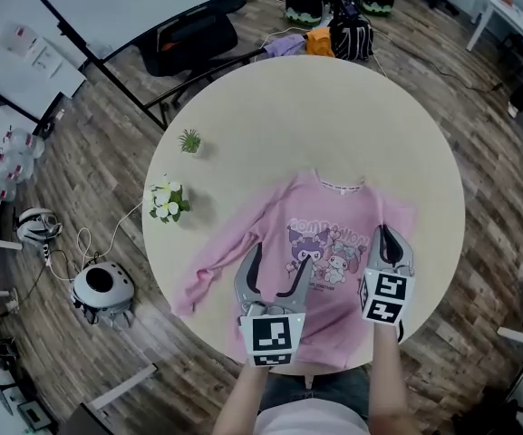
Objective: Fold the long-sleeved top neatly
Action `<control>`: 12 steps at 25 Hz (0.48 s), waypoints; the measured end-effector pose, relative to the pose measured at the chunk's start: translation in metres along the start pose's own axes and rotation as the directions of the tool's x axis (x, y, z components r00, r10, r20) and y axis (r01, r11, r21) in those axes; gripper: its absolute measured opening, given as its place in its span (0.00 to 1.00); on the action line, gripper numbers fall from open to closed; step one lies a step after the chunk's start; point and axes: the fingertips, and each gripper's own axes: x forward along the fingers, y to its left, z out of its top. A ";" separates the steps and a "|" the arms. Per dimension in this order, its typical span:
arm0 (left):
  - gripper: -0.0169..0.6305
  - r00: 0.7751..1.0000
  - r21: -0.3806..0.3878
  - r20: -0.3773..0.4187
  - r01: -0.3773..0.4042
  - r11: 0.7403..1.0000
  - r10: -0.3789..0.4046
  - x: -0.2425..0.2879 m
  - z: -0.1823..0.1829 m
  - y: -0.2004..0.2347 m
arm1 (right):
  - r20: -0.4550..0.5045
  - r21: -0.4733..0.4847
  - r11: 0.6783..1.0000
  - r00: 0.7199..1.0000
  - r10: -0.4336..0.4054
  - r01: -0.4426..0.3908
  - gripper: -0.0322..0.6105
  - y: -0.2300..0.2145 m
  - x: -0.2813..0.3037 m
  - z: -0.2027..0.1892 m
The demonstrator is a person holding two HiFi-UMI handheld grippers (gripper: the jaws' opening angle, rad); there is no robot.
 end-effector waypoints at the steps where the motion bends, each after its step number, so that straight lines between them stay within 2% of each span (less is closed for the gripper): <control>1: 0.57 1.000 -0.002 -0.004 -0.003 1.000 0.003 -0.001 -0.002 0.003 | -0.018 -0.003 1.000 1.000 0.004 -0.004 0.11 0.007 0.007 -0.006; 8: 0.57 1.000 -0.008 -0.026 -0.013 1.000 0.013 0.000 -0.014 0.019 | -0.147 -0.015 0.998 0.987 0.059 -0.062 0.16 0.048 0.046 -0.053; 12: 0.57 0.999 -0.011 -0.032 -0.017 1.000 0.016 -0.001 -0.016 0.026 | -0.172 -0.004 0.993 0.978 0.118 -0.121 0.32 0.067 0.049 -0.061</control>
